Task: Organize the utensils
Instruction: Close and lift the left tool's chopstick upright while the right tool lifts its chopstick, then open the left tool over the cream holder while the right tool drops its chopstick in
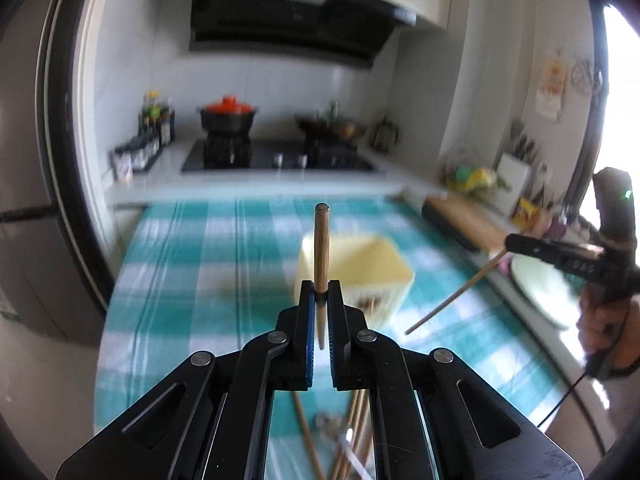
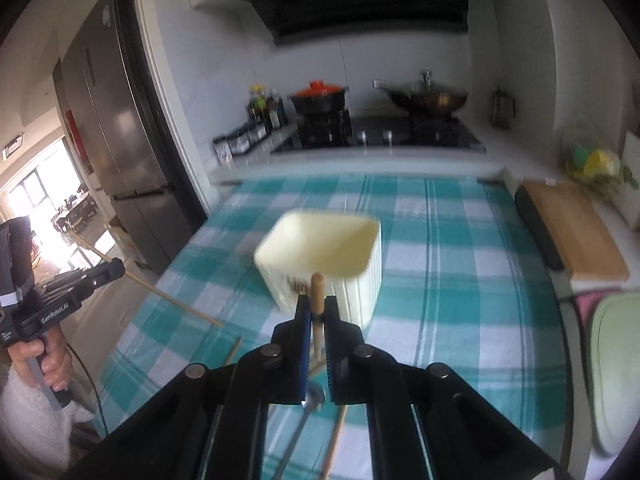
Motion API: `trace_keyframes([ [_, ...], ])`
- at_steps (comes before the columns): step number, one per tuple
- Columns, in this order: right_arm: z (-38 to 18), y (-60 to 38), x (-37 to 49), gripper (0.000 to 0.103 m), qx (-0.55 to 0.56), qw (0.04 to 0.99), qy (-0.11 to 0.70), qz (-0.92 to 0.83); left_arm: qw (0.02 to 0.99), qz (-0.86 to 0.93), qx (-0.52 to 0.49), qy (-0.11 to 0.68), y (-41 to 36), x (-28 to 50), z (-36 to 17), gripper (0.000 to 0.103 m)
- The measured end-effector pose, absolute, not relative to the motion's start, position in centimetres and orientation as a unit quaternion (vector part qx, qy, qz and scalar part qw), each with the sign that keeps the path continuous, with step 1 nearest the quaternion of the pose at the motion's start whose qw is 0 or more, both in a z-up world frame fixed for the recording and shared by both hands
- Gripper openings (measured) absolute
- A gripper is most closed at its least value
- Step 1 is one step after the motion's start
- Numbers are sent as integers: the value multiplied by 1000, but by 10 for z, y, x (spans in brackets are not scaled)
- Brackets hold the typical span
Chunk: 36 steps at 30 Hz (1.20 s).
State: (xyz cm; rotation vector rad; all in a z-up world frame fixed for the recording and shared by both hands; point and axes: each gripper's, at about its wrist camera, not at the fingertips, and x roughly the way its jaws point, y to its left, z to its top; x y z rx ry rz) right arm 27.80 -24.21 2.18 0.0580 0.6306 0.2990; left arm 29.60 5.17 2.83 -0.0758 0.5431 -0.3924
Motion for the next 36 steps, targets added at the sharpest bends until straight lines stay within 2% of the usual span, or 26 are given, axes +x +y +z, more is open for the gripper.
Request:
trace_keyframes([
  [5,65,-224,317,6,7,967,219,132,952,-192,-51,231,30,342,71,4],
  [7,62,-214,346,6,5,960,249,125,946,-194,-45,254,12,370,68,4],
  [9,45,-207,377,6,10,942,314,121,934,-199,-39,295,-4,396,54,4],
  [12,13,-202,414,6,12,916,385,113,904,-200,-30,377,-26,439,14,4],
  [16,-29,-201,442,6,5,893,437,113,885,-183,-27,427,-41,468,-31,5],
  [18,-44,-200,448,9,-2,890,441,117,878,-177,-42,444,-41,473,-46,13],
  [19,-47,-200,448,10,-3,893,434,118,874,-176,-54,451,-39,474,-51,31],
  [20,-48,-201,447,25,-3,898,424,117,872,-174,-65,452,-36,473,-53,51],
  [21,-48,-202,446,44,-1,902,416,114,874,-173,-72,449,-33,470,-51,60],
  [22,-43,-206,442,48,6,911,397,111,879,-173,-78,438,-27,463,-47,70],
  [27,-10,-228,391,50,15,937,330,117,896,-168,-39,409,-1,419,-27,83],
  [29,-7,-236,370,52,4,940,320,115,901,-160,-19,402,16,392,-29,93],
  [31,-16,-247,342,57,-10,941,320,108,904,-146,-5,401,35,362,-41,94],
  [36,-85,-275,281,57,-19,933,353,72,902,-93,-11,422,75,295,-105,94],
])
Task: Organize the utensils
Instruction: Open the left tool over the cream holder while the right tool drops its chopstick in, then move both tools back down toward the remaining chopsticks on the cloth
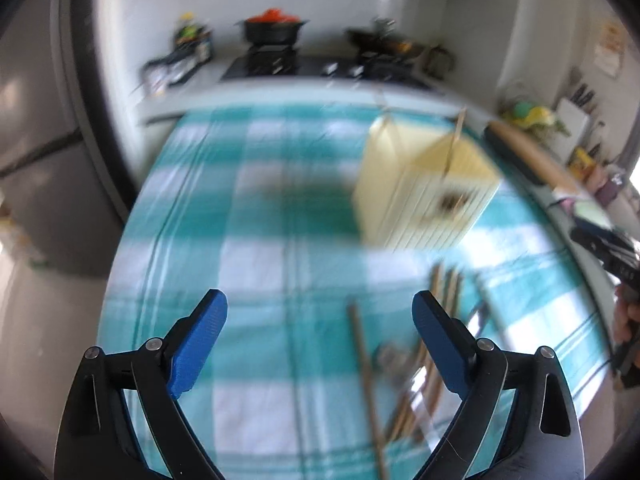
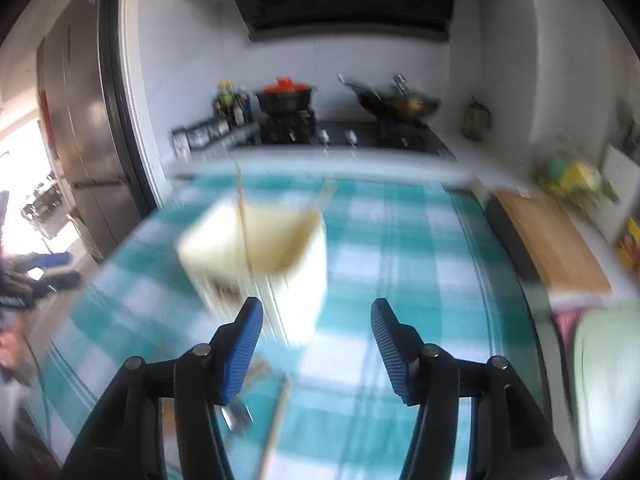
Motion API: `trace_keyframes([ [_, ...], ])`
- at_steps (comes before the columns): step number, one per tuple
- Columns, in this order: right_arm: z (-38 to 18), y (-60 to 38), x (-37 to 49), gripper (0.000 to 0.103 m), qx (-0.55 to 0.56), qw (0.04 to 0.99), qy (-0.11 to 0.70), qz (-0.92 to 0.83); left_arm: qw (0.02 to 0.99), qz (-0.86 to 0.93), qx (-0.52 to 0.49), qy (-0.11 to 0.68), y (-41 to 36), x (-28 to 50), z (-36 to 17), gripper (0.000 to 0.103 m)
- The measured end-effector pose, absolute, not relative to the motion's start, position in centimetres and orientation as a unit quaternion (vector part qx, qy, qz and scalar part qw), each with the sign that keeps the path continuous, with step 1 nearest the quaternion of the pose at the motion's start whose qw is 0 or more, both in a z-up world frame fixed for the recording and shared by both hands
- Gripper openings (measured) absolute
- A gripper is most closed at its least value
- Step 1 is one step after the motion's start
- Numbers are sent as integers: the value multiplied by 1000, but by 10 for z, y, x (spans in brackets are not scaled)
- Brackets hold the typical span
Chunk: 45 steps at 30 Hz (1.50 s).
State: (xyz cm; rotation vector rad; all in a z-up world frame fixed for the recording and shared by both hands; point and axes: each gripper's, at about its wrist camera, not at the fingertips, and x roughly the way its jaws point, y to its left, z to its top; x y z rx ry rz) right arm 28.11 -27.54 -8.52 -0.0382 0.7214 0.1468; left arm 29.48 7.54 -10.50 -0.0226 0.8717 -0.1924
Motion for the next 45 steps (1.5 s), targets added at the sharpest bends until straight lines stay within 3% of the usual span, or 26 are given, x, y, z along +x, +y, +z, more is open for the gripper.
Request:
trace_keyframes([
  [5,-181,-299,244,57,-10,909,416,9,895,-34,-28,445,93,273,-167,94],
  [10,-218,-311,243,57,4,901,432,-26,898,-8,8,441,88,282,-194,94],
  [14,-217,-316,250,58,3,902,429,-39,891,-9,23,454,83,295,-209,94],
  [17,-219,-316,252,65,2,900,435,-33,885,-2,8,465,86,302,-219,94],
  [23,-219,-314,252,66,2,900,435,-33,888,15,-11,459,93,302,-225,103],
  [45,-221,-315,253,66,2,900,434,-33,887,-1,-29,460,97,301,-223,103],
])
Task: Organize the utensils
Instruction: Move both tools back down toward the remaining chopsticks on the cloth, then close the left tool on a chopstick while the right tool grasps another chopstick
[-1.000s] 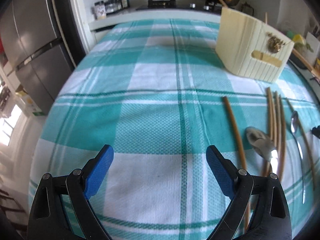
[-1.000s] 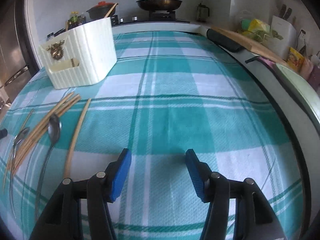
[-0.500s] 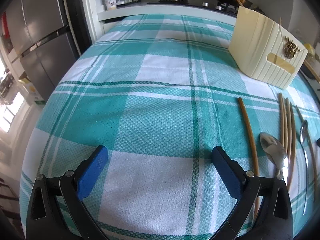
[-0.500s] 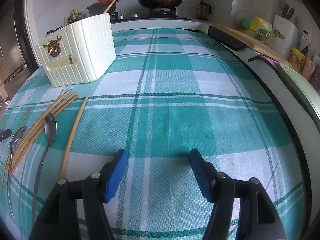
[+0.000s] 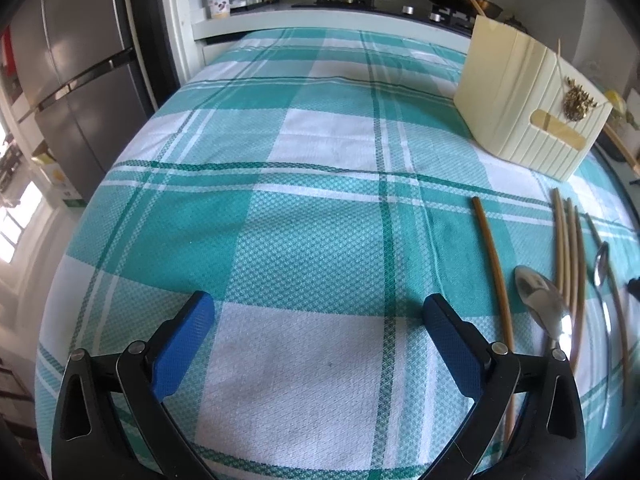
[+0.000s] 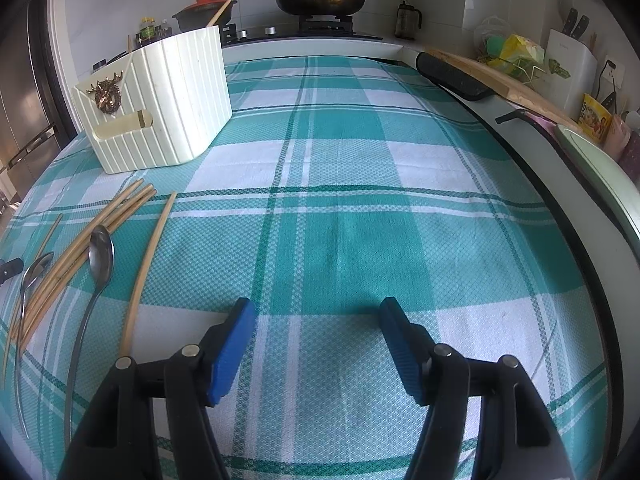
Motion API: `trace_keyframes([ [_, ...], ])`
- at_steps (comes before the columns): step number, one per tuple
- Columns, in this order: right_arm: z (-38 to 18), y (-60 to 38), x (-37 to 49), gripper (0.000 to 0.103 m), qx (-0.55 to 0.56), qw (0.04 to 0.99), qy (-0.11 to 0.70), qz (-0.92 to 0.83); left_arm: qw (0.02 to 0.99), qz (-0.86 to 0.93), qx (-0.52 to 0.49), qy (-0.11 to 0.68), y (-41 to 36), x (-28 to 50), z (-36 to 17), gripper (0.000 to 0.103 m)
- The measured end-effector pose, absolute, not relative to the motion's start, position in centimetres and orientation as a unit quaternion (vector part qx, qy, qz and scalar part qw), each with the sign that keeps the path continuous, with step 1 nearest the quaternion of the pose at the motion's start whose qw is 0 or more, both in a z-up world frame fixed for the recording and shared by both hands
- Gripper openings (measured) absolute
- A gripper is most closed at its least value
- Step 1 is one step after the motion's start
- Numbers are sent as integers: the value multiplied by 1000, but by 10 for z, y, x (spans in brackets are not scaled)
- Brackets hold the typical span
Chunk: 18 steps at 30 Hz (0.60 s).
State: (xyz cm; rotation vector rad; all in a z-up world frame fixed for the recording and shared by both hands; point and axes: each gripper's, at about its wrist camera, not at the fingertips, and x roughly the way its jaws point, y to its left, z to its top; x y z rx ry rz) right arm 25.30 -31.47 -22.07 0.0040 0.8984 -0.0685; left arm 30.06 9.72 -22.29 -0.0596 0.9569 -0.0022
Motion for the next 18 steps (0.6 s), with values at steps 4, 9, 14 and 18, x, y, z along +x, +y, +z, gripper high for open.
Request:
trace_keyframes([
  [4,-221,-315,253,66,2,900,434,-33,889,-57,-106,443,103,284,-209,102],
  [9,-216,-310,250,66,11,903,429,-25,883,-115,-55,452,65,269,-199,102],
  [14,-196,-275,239,66,40,904,422,58,881,-110,5,460,41,267,-206,102],
  [18,-207,-241,245,66,14,883,459,97,876,-101,13,471,34,272,-213,96],
])
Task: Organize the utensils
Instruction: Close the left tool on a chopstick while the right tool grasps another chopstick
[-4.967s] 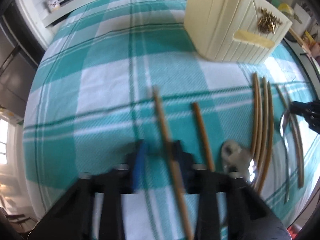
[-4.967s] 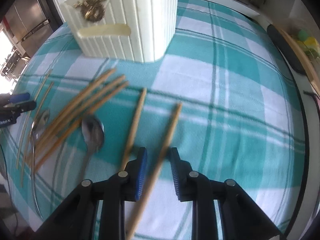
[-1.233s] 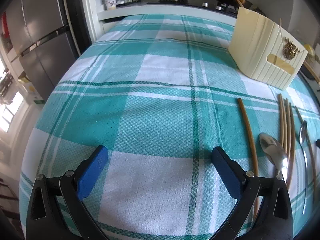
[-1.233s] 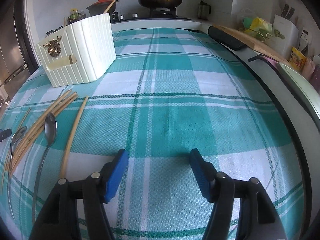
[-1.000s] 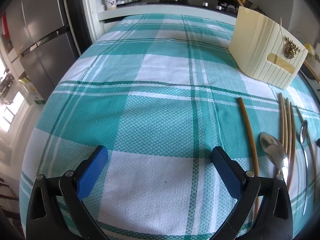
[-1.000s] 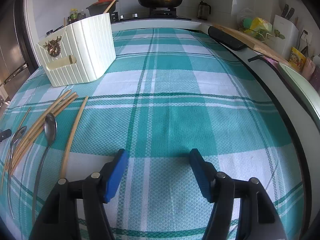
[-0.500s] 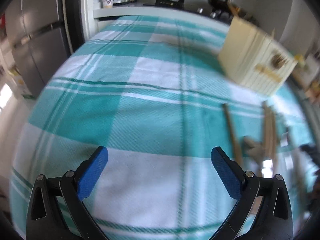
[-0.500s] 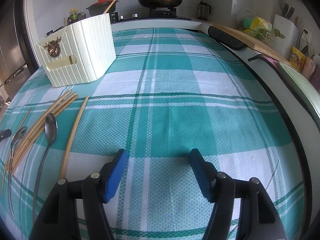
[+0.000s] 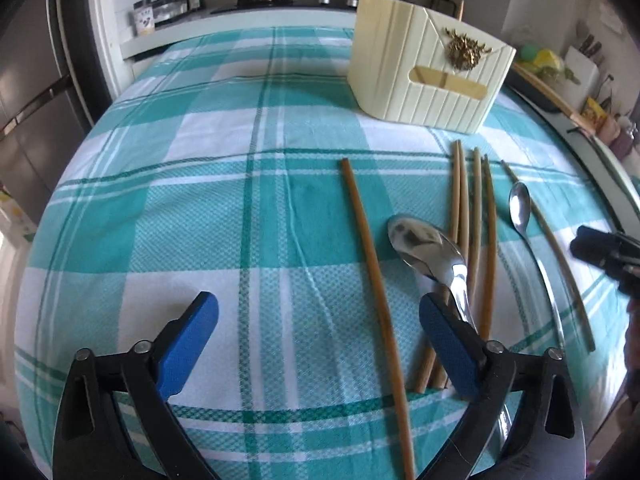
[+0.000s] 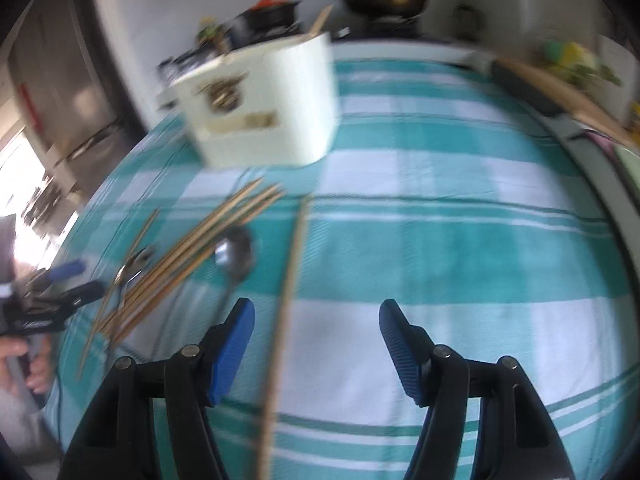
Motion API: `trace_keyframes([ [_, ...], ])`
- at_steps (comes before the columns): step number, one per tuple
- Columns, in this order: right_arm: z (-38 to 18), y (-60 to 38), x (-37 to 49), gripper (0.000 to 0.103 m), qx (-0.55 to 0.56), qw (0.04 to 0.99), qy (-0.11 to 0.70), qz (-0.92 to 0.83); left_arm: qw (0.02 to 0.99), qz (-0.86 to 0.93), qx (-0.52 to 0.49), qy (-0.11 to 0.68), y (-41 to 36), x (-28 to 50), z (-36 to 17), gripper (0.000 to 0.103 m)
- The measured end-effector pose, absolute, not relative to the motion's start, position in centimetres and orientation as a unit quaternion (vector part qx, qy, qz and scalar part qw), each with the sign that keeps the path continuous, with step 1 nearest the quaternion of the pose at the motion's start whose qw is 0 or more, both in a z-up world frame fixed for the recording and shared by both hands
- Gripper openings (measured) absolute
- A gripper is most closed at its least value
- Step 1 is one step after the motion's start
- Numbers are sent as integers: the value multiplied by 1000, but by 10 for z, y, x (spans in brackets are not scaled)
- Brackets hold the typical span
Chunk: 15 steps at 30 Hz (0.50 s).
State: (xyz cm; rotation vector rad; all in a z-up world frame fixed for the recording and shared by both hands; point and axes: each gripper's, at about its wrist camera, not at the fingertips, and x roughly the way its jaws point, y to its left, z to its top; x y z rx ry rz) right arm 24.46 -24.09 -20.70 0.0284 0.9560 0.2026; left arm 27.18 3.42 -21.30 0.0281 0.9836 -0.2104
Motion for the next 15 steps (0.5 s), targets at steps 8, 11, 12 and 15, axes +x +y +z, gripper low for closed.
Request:
trace_keyframes([
  [8,-221,-219,252,9,-69,876,473,65,882,-85,47,461,23,267,-213,25],
  [11,-221,-232,252,7,-68,875,476,50,880,-84,31,466,31,268,-212,6],
  [12,-220,-239,250,7,-71,876,476,41,880,-83,22,467,35,268,-212,6],
  [15,-218,-260,241,7,-69,875,479,26,879,-74,-1,470,49,265,-212,6],
])
